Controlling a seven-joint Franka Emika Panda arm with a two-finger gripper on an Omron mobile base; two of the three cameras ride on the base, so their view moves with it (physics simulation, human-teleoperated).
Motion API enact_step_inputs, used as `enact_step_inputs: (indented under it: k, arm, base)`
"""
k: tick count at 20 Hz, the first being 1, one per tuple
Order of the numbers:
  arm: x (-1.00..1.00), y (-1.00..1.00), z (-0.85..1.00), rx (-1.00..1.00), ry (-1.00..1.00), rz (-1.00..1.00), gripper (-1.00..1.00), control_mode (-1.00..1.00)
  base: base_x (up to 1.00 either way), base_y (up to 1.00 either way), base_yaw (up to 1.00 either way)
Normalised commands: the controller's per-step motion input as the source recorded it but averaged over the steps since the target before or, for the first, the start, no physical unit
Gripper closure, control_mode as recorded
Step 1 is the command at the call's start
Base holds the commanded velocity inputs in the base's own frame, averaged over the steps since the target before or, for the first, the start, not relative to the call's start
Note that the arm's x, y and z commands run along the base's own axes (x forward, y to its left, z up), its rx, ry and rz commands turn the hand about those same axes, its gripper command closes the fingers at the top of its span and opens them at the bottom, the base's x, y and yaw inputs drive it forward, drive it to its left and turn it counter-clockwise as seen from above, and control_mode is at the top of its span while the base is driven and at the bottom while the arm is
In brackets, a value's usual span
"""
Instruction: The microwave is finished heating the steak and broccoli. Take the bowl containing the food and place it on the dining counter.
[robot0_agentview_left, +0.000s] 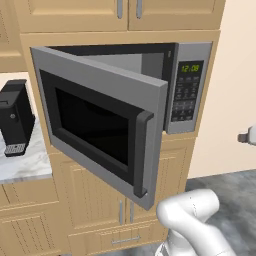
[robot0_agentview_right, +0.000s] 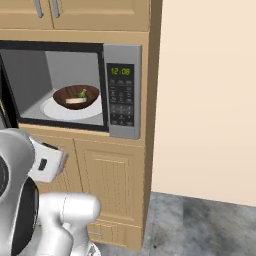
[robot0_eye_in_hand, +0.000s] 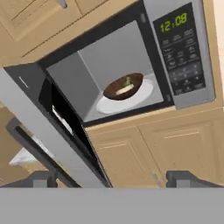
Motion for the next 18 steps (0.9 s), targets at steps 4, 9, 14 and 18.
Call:
enact_step_inputs:
  k: [4,9,14,18]
  arm:
    - [1.0,-0.19,-0.58,0.2,0.38,0.23,-1.0,-1.0]
    - [1.0,0.35,-0.58,0.15,0.21,0.18,-1.0,-1.0]
    - [0.7,0.99,-0.32,0.02,0.03,0.11,-1.0,-1.0]
    - [0.07,1.0,-0.03,0.0,-0.07,0.07,-1.0,-1.0]
  base:
    - [0.0,0.0,0.0]
    - [0.0,0.0,0.0]
    - [0.0,0.0,0.0]
    - [0.0,0.0,0.0]
